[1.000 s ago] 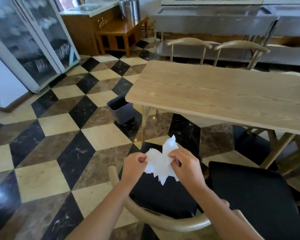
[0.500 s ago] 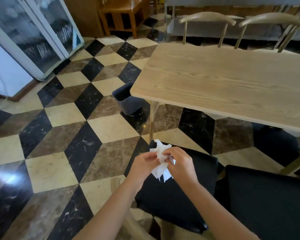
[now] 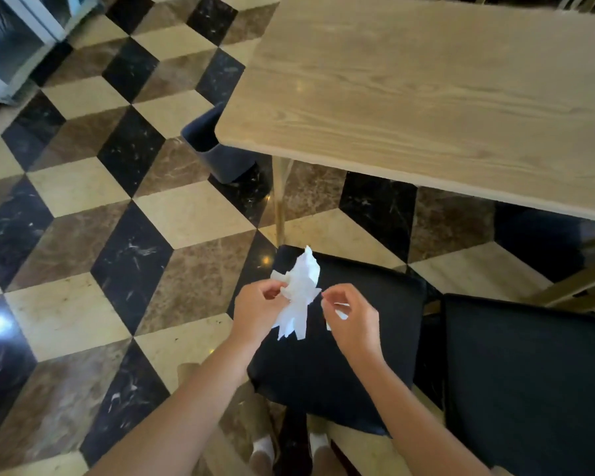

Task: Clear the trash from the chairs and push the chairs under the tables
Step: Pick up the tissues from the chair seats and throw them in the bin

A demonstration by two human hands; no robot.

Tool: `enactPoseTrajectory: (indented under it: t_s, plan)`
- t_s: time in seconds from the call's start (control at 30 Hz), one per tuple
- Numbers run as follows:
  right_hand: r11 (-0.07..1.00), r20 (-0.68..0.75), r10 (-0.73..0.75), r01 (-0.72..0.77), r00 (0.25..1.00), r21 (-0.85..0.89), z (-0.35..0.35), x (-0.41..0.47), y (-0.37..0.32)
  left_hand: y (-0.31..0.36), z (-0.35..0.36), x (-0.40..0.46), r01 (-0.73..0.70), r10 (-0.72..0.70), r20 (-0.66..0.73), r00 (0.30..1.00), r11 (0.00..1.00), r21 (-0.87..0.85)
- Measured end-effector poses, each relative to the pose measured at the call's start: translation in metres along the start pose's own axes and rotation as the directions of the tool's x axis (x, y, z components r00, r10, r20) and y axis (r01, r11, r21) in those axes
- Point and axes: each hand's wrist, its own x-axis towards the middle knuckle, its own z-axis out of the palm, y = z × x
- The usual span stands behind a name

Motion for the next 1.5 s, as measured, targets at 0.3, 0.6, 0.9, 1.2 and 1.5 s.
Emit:
enactPoseTrajectory:
  t_s: [0.3, 0.6, 0.9, 1.2, 1.5]
  plan:
    - [0.786, 0.093, 0.097, -0.019, 0.991, -0.618, 0.022, 0.069, 0.153, -0.072, 0.037, 0.043, 0.101, -0.102, -0.098, 0.990, 0.995, -0.012]
    - [0.439, 0.359, 0.176, 0.253, 0.917, -0.862, 0.069, 0.107, 0.223, -0.120, 0.061, 0.058, 0.163, -0.162, -0.075, 0.984, 0.986, 0.015]
    - [0.507, 0.345, 0.143, 0.231, 0.927, -0.830, 0.068, 0.114, 0.216, -0.115, 0.056, 0.053, 0.106, -0.099, -0.069, 0.993, 0.990, 0.092]
    - [0.848, 0.297, -0.127, 0.259, 0.946, -0.462, 0.040, 0.070, 0.079, -0.058, -0.013, 0.012, -0.014, 0.031, -0.139, 0.990, 0.992, 0.122]
    - [0.792, 0.299, -0.334, 0.439, 0.894, -0.424, 0.049, 0.016, -0.094, -0.038, -0.143, -0.032, -0.089, 0.160, -0.286, 0.945, 0.965, 0.248]
